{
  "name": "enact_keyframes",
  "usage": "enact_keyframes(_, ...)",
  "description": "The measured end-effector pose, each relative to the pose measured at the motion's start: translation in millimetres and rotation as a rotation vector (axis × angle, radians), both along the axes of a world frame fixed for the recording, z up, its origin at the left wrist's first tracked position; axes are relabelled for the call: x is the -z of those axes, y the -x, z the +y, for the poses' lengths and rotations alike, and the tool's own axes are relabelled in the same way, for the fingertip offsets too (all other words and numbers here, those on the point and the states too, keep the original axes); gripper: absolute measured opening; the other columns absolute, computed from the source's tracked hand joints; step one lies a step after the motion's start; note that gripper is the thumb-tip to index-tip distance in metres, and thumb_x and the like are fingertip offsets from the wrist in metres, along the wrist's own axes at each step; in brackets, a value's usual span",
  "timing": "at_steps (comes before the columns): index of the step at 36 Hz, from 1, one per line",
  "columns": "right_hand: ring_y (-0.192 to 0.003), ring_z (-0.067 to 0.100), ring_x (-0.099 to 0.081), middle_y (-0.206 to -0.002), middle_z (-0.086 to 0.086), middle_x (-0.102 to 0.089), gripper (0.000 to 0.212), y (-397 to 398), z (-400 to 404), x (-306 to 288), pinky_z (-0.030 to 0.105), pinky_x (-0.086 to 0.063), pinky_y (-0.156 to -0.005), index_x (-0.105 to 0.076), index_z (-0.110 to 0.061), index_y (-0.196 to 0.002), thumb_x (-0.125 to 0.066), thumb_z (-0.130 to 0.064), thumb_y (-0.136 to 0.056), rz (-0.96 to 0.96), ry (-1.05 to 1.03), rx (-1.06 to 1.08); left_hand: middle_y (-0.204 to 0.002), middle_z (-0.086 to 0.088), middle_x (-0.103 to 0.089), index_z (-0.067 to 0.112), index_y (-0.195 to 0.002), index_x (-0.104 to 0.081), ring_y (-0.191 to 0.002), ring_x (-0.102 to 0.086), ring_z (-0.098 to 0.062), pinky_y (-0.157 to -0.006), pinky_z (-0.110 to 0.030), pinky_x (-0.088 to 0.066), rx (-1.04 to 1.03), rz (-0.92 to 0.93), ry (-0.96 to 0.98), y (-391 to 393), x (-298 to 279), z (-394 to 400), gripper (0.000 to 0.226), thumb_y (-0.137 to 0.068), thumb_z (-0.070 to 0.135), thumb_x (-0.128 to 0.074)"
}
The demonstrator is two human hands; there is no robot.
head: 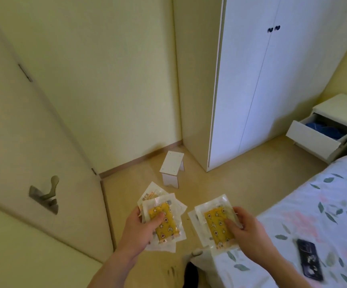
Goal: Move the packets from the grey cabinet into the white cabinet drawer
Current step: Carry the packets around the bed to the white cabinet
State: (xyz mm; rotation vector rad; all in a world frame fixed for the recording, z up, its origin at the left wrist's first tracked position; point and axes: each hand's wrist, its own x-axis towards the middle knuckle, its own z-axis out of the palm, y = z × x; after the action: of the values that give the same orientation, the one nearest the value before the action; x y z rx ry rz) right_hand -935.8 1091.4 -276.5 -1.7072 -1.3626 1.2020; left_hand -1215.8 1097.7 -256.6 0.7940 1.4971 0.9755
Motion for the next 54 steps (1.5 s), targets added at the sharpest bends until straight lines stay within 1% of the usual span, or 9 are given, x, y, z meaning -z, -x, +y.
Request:
enact_keyframes(8, -0.075, 0.005, -0.072, -0.088, -0.008, -0.075, 0.011, 8.3, 135.6, -2.8, 0.018, -0.055, -0.061, -0.063, -0.024, -0.107, -0.055, -0.02, -0.102, 0.026, 0.053, -0.008, -0.105, -0.008, -0.078, 0.014, -0.122, -0.062, -0.095, -0.076, -0.03, -0.086, -0.055, -0.059, 0.0, -0.047, 0.056, 9.7, 3.1, 142.8, 0.041, -0.085, 0.009, -0.079)
enact_keyframes(12, -0.075, 0.005, -0.072, -0.089, -0.009, -0.075, 0.011, 5.6, 198.6, -9.7, 0.017, -0.053, -0.059, -0.062, -0.028, -0.106, -0.053, -0.021, -0.103, 0.007, 0.038, -0.013, -0.101, -0.005, -0.078, 0.014, -0.119, -0.062, -0.091, -0.076, -0.025, -0.074, -0.042, -0.061, 0.022, -0.057, 0.059, 7.3, 3.5, 204.3, 0.035, -0.088, 0.008, -0.075)
enact_keyframes(20, -0.078, 0.005, -0.073, -0.093, -0.008, -0.074, 0.009, -7.3, 304.7, -11.8, 0.028, -0.061, -0.071, -0.059, -0.031, -0.106, -0.054, -0.025, -0.103, -0.037, 0.04, 0.074, -0.101, -0.003, -0.078, 0.016, -0.122, -0.061, -0.092, -0.076, -0.022, -0.069, -0.037, -0.061, 0.186, -0.077, 0.091, -8.3, 13.1, 335.5, 0.036, -0.089, 0.009, -0.074)
enact_keyframes(29, -0.071, -0.001, -0.071, -0.093, -0.011, -0.071, 0.007, -29.9, 402.7, -5.4, 0.019, -0.057, -0.058, -0.057, -0.034, -0.104, -0.054, -0.028, -0.102, -0.143, 0.06, 0.328, -0.102, -0.004, -0.078, 0.02, -0.119, -0.062, -0.094, -0.076, -0.025, -0.083, -0.051, -0.061, 0.467, -0.05, 0.049, -42.9, 22.5, 509.7, 0.034, -0.089, 0.015, -0.076)
enact_keyframes(34, -0.074, 0.005, -0.072, -0.089, -0.008, -0.074, 0.009, -58.0, 431.0, -4.7, 0.032, -0.062, -0.066, -0.061, -0.035, -0.108, -0.053, -0.032, -0.102, -0.2, 0.06, 0.471, -0.1, 0.0, -0.079, 0.018, -0.113, -0.066, -0.091, -0.076, -0.018, -0.079, -0.04, -0.061, 0.665, -0.012, 0.004, -101.8, 18.4, 584.4, 0.025, -0.09, 0.015, -0.075)
enact_keyframes(43, -0.081, 0.005, -0.068, -0.096, -0.004, -0.071, 0.015, -146.0, 452.7, -3.5, 0.012, -0.05, -0.055, -0.063, -0.024, -0.113, -0.051, -0.027, -0.103, -0.139, 0.068, 0.8, -0.108, -0.007, -0.077, 0.009, -0.125, -0.06, -0.1, -0.075, -0.026, -0.09, -0.052, -0.059, 0.969, -0.042, 0.046, -249.2, 18.9, 672.3, 0.042, -0.088, 0.018, -0.078)
enact_keyframes(47, -0.081, 0.01, -0.07, -0.095, -0.003, -0.073, 0.015, -199.9, 473.0, 8.3, 0.015, -0.051, -0.056, -0.063, -0.024, -0.11, -0.05, -0.028, -0.104, -0.089, 0.087, 0.898, -0.117, -0.017, -0.073, 0.006, -0.126, -0.062, -0.106, -0.071, -0.036, -0.087, -0.056, -0.058, 0.996, -0.222, 0.242, -318.7, 23.1, 701.1, 0.033, -0.096, 0.019, -0.067)
enact_keyframes(51, -0.072, 0.005, -0.07, -0.088, -0.005, -0.075, 0.016, -257.4, 496.7, 21.2, 0.018, -0.052, -0.057, -0.065, -0.025, -0.104, -0.049, -0.031, -0.104, -0.06, 0.079, 0.945, -0.119, -0.021, -0.071, 0.003, -0.127, -0.064, -0.101, -0.073, -0.034, -0.075, -0.044, -0.061, 1.026, -0.302, 0.386, -387.8, 27.5, 726.3, 0.034, -0.103, 0.024, -0.055)
enact_keyframes(54, -0.071, 0.005, -0.069, -0.087, -0.002, -0.075, 0.017, -302.9, 514.6, 20.2, 0.018, -0.054, -0.057, -0.066, -0.023, -0.102, -0.049, -0.027, -0.104, -0.037, 0.072, 0.96, -0.12, -0.019, -0.071, 0.005, -0.13, -0.063, -0.104, -0.072, -0.032, -0.086, -0.046, -0.06, 1.062, -0.278, 0.397, -440.2, 29.9, 745.1, 0.038, -0.101, 0.029, -0.054)
